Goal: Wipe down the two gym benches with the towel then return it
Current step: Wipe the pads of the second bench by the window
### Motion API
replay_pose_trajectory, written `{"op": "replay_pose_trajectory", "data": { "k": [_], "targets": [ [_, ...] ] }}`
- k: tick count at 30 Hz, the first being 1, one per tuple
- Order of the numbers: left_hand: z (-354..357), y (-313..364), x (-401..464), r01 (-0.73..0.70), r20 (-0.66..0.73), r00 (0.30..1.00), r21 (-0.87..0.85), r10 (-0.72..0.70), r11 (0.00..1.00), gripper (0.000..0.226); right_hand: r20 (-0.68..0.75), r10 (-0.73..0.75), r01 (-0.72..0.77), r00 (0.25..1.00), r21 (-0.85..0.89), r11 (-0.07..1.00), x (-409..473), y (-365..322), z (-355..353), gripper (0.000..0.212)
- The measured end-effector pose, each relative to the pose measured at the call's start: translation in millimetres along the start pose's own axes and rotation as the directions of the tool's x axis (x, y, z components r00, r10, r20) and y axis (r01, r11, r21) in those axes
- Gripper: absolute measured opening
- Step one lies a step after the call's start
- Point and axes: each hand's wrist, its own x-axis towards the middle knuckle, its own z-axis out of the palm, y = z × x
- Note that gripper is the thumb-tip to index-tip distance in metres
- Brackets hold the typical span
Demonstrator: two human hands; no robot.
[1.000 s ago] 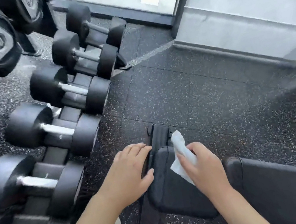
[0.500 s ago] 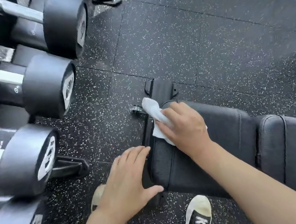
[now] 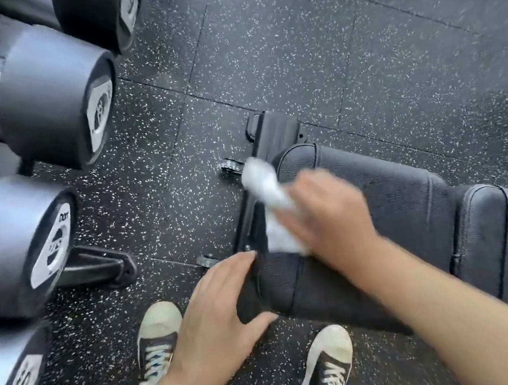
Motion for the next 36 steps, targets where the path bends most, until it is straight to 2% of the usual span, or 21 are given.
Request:
{"op": "replay_pose_trajectory", "data": {
  "k": [2, 4, 6, 8, 9, 11, 13, 14, 16, 17, 18, 19, 21, 23, 25, 27, 29, 33, 36],
  "targets": [
    [-1.2, -0.3, 1.6, 0.014, 0.023, 1.0, 0.028, -0.014, 1.0, 0.098, -0.063, 0.105, -0.111, 0.992, -0.111, 0.988, 53.3, 30.0, 8.1, 0.028],
    [-4.1, -0.2, 3.3, 0.012, 0.06, 0.998, 0.046, -0.015, 0.999, 0.1, 0.024, 0.27, -0.269, 0.962, -0.058, 0.961, 75.8, 42.8, 11.9, 0.029],
    [-8.9, -0.6, 4.9, 0.01, 0.081, 0.997, 0.049, -0.014, 0.999, 0.1, 0.016, 0.307, -0.306, 0.952, -0.033, 0.951, 62.4, 29.6, 8.5, 0.025],
    [-12.3, -1.1, 7.6, 0.001, 0.079, 0.997, 0.044, -0.004, 0.999, 0.097, -0.03, 0.199, -0.199, 0.98, 0.003, 0.98, 20.4, 1.0, -0.1, 0.018],
    [-13.6, -0.6, 8.9, -0.003, 0.078, 0.997, 0.033, 0.001, 0.999, 0.094, -0.038, 0.14, -0.138, 0.989, 0.044, 0.989, -5.6, -17.1, -6.1, 0.026],
    [-15.7, 1.7, 9.8, -0.006, 0.071, 0.997, -0.002, 0.006, 1.0, 0.081, 0.034, 0.022, -0.028, 0.999, 0.161, 0.987, -55.5, -44.2, -15.2, 0.033],
    [-15.6, 3.8, 8.1, 0.003, 0.058, 0.998, -0.025, -0.002, 1.0, 0.077, 0.122, -0.053, 0.024, 0.991, 0.229, 0.973, -86.3, -53.1, -21.5, 0.018],
    [-16.0, 5.0, 7.3, 0.011, 0.056, 0.998, -0.03, -0.009, 0.999, 0.08, 0.157, -0.094, 0.055, 0.983, 0.236, 0.97, -90.6, -51.6, -23.5, 0.016],
    [-18.4, 8.3, 8.0, 0.011, 0.057, 0.998, -0.015, -0.011, 1.0, 0.086, 0.202, -0.23, 0.183, 0.952, 0.23, 0.956, -78.3, -34.9, -22.4, 0.027],
    [-20.6, 10.3, 10.9, -0.005, 0.065, 0.998, -0.004, 0.006, 1.0, 0.088, 0.188, -0.275, 0.235, 0.943, 0.214, 0.948, -65.5, -23.1, -21.5, 0.029],
    [-22.7, 12.6, 14.9, -0.021, 0.082, 0.996, 0.001, 0.021, 1.0, 0.091, 0.145, -0.259, 0.231, 0.955, 0.185, 0.955, -49.8, -9.5, -17.7, 0.029],
    [-24.6, 15.1, 19.5, -0.025, 0.099, 0.995, 0.0, 0.025, 1.0, 0.094, 0.087, -0.173, 0.16, 0.981, 0.134, 0.978, -32.9, 7.0, -13.4, 0.027],
    [-27.2, 22.6, 27.6, -0.006, 0.09, 0.996, -0.019, 0.007, 1.0, 0.085, -0.051, 0.108, -0.108, 0.993, 0.013, 0.994, 8.2, 40.1, -6.4, 0.029],
    [-26.4, 34.1, 37.8, 0.005, 0.044, 0.999, -0.052, -0.002, 0.999, 0.073, -0.071, 0.39, -0.39, 0.918, 0.009, 0.921, 38.6, 62.4, -4.1, 0.033],
    [-24.2, 47.1, 52.6, -0.019, 0.005, 1.0, -0.045, 0.02, 0.999, 0.065, -0.066, 0.479, -0.479, 0.875, 0.022, 0.878, 42.5, 63.5, -0.3, 0.033],
    [-20.1, 58.6, 69.1, -0.046, -0.05, 0.998, -0.019, 0.045, 0.999, 0.059, -0.118, 0.395, -0.402, 0.911, -0.036, 0.915, 19.4, 51.3, 1.1, 0.028],
    [-13.8, 68.0, 84.1, -0.037, -0.113, 0.993, -0.005, 0.037, 0.999, 0.056, -0.094, 0.278, -0.287, 0.956, -0.093, 0.954, -28.0, 29.6, -3.9, 0.026],
    [6.8, 85.3, 100.3, -0.016, -0.165, 0.986, 0.034, 0.022, 0.999, 0.055, 0.021, 0.189, -0.19, 0.982, 0.142, 0.971, -136.1, 1.4, -30.7, 0.015],
    [26.3, 90.6, 103.5, -0.023, -0.201, 0.978, 0.151, 0.053, 0.988, 0.059, 0.087, 0.067, -0.079, 0.994, 0.141, 0.987, -158.1, 12.2, -41.2, 0.016]
  ]
}}
